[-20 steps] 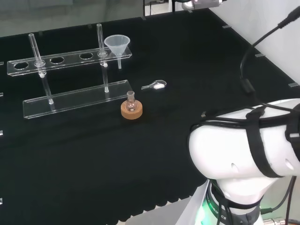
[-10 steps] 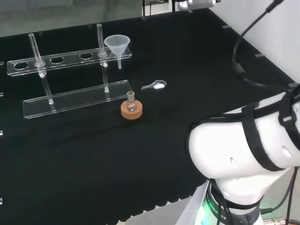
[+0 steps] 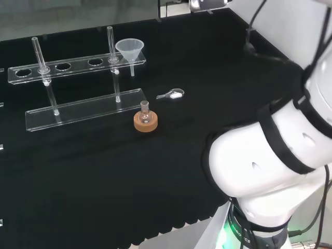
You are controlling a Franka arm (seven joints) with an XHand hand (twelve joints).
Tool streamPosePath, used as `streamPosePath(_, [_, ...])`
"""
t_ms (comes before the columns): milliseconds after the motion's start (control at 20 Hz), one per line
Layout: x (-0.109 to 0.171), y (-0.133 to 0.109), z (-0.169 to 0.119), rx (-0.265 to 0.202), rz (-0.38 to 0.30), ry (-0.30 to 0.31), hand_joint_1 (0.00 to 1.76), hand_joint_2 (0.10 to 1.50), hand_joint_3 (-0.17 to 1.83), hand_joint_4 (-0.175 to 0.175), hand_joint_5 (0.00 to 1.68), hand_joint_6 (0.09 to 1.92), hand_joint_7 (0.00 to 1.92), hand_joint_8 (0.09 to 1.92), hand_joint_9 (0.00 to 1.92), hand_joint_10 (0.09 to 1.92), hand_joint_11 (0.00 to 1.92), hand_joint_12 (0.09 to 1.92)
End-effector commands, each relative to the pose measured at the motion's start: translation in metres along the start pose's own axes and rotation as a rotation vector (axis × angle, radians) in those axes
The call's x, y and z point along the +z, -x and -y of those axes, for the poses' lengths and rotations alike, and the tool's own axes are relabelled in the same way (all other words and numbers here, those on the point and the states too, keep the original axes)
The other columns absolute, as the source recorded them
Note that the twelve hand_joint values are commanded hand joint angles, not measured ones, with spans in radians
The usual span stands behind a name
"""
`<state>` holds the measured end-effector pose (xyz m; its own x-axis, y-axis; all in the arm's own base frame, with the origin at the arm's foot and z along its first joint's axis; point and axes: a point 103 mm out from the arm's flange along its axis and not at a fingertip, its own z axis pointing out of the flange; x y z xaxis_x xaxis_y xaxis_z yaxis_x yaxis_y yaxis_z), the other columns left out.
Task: Pick up the funnel from the transparent funnel stand.
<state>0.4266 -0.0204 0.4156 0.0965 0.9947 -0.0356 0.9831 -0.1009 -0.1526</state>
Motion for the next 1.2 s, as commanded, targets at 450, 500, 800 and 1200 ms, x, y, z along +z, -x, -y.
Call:
streamPosePath(450, [0.061,-0.047,-0.105,-0.158,0.033,-0.086,0.25,1.03,0.24,-0.004,0.29,0.09,0.09,0.59,0.25,0.69,0.09,1.41])
streamPosePath(500, [0.066,-0.049,-0.105,-0.154,0.035,-0.099,0.26,1.02,0.24,-0.004,0.29,0.09,0.1,0.6,0.25,0.69,0.09,1.41])
streamPosePath(800, [0.085,-0.064,-0.099,-0.171,0.035,-0.157,0.28,0.97,0.22,-0.003,0.28,0.09,0.11,0.61,0.27,0.7,0.1,1.42])
streamPosePath(1200, [0.088,-0.086,-0.099,-0.158,0.086,-0.241,0.41,0.82,0.15,0.003,0.23,0.09,0.07,0.63,0.31,0.73,0.23,1.47])
